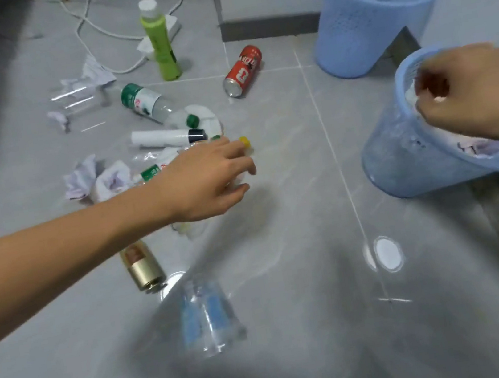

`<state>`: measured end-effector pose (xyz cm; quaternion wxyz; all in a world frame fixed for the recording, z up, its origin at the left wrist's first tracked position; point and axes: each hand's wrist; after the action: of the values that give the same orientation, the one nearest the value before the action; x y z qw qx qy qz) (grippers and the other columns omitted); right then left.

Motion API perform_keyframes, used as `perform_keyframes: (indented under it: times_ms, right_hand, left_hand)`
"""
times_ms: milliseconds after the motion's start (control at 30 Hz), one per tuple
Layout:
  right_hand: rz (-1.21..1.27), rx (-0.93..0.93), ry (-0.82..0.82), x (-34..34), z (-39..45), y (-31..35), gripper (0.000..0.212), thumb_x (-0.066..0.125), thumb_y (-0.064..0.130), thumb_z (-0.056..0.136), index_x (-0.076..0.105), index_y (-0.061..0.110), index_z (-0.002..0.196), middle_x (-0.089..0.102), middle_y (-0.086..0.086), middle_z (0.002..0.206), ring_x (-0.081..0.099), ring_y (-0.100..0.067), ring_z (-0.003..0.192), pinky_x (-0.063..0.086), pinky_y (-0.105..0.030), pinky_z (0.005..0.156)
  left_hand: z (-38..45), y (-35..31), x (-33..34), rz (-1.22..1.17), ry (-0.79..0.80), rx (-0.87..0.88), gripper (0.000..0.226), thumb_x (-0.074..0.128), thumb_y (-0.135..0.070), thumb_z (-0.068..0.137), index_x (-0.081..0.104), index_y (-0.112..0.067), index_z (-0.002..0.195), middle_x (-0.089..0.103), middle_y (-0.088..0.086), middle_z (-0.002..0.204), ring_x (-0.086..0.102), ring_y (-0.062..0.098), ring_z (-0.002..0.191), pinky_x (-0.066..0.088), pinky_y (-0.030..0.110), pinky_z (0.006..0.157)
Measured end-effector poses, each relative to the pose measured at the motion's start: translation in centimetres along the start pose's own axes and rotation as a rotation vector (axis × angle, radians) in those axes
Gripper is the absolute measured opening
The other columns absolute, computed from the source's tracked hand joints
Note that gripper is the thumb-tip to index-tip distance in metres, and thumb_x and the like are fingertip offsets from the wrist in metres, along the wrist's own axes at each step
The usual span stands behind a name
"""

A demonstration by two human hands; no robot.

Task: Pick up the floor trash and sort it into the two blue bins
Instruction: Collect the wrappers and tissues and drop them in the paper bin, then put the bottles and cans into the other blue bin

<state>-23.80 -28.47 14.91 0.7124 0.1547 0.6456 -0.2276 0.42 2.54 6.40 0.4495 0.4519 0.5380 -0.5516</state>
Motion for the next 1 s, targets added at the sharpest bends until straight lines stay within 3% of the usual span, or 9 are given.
perform_keyframes:
  times_ms: [100, 233, 333, 433, 500, 600, 767, 867, 1000]
  right_hand:
    - [0.235, -0.216, 0.053, 0.7, -1.9, 9.8, 0.015, 0.051, 0.034, 0.078, 0.058, 0.023, 0.084, 0.057, 0.003, 0.076, 0.058, -0.025, 0.073, 0.051, -0.041, 0.069]
    - [0.524, -0.256, 0.48, 6.5, -7.6, 22.6, 0.03, 0.059, 0.051, 0.08, 0.055, 0.03, 0.102, 0.055, 0.01, 0.09, 0.058, -0.016, 0.08, 0.053, -0.041, 0.081]
    - [0.596, -0.22, 0.778, 9.5, -12.3, 30.0, 0.061, 0.067, 0.066, 0.076, 0.042, 0.041, 0.127, 0.046, 0.008, 0.115, 0.059, -0.019, 0.101, 0.052, -0.042, 0.093]
    - [0.539, -0.204, 0.834, 11.5, -14.8, 34.2, 0.096, 0.064, 0.081, 0.066, 0.024, 0.044, 0.144, 0.036, 0.004, 0.13, 0.051, -0.027, 0.116, 0.048, -0.045, 0.101]
    - [0.484, -0.209, 0.848, 12.7, -15.8, 35.5, 0.105, 0.065, 0.08, 0.066, 0.014, 0.042, 0.15, 0.032, 0.001, 0.133, 0.048, -0.029, 0.118, 0.045, -0.044, 0.103]
    - [0.493, -0.204, 0.847, 14.0, -16.1, 35.8, 0.107, 0.071, 0.063, 0.074, 0.001, 0.044, 0.152, 0.03, -0.001, 0.132, 0.051, -0.027, 0.116, 0.048, -0.039, 0.101]
    - [0.472, -0.154, 0.797, 14.5, -13.4, 33.6, 0.119, 0.077, 0.055, 0.077, -0.012, 0.041, 0.155, 0.027, 0.002, 0.132, 0.049, -0.02, 0.116, 0.049, -0.032, 0.102]
    - [0.534, -0.073, 0.822, 14.2, -11.2, 31.6, 0.111, 0.076, 0.06, 0.076, 0.004, 0.033, 0.157, 0.033, 0.001, 0.138, 0.052, -0.023, 0.121, 0.046, -0.031, 0.102]
    - [0.786, 0.198, 0.986, 13.7, -7.3, 28.5, 0.082, 0.074, 0.059, 0.079, 0.036, 0.027, 0.144, 0.055, -0.002, 0.133, 0.059, -0.021, 0.116, 0.048, -0.035, 0.102]
  left_hand:
    - [-7.9, 2.0, 2.0, -0.068, 0.032, -0.167, 0.024, 0.053, -0.037, 0.094, 0.064, -0.025, 0.112, 0.059, -0.003, 0.106, 0.057, 0.022, 0.097, 0.051, 0.038, 0.072]
    - [-15.7, 2.4, 4.6, -0.095, 0.092, -0.351, 0.027, 0.05, -0.037, 0.091, 0.065, -0.028, 0.111, 0.06, -0.005, 0.104, 0.058, 0.021, 0.098, 0.052, 0.035, 0.065]
    - [-19.4, 3.3, 6.2, -0.085, 0.195, -0.376, 0.045, 0.041, -0.03, 0.076, 0.065, -0.025, 0.114, 0.06, -0.001, 0.108, 0.056, 0.024, 0.098, 0.052, 0.038, 0.07]
    - [-21.6, 4.3, 7.2, -0.018, 0.279, -0.339, 0.065, 0.031, -0.035, 0.066, 0.062, -0.026, 0.122, 0.056, 0.003, 0.126, 0.054, 0.027, 0.109, 0.052, 0.042, 0.078]
    - [-22.2, 4.6, 7.7, 0.032, 0.283, -0.338, 0.066, 0.028, -0.036, 0.069, 0.06, -0.028, 0.127, 0.054, 0.005, 0.132, 0.052, 0.028, 0.117, 0.05, 0.039, 0.082]
    - [-22.0, 5.1, 9.0, 0.087, 0.273, -0.328, 0.052, 0.032, -0.034, 0.08, 0.058, -0.029, 0.125, 0.056, 0.003, 0.127, 0.052, 0.027, 0.118, 0.046, 0.04, 0.085]
    - [-21.3, 5.9, 10.9, 0.08, 0.235, -0.296, 0.036, 0.037, -0.038, 0.091, 0.056, -0.031, 0.121, 0.057, -0.003, 0.11, 0.054, 0.023, 0.101, 0.048, 0.039, 0.075]
    - [-21.0, 5.5, 10.9, -0.023, 0.176, -0.382, 0.034, 0.045, -0.049, 0.091, 0.056, -0.032, 0.117, 0.056, -0.007, 0.103, 0.055, 0.02, 0.092, 0.046, 0.036, 0.067]
    - [-20.3, 5.0, 9.1, -0.201, 0.117, -0.453, 0.043, 0.046, -0.064, 0.092, 0.054, -0.034, 0.122, 0.053, -0.013, 0.102, 0.053, 0.012, 0.09, 0.046, 0.031, 0.067]
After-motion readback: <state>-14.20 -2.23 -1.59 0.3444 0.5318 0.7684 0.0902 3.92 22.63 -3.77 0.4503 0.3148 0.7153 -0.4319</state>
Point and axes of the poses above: each hand's wrist, its own z-axis towards the middle knuckle, its own x-axis out of the palm, y = z × x
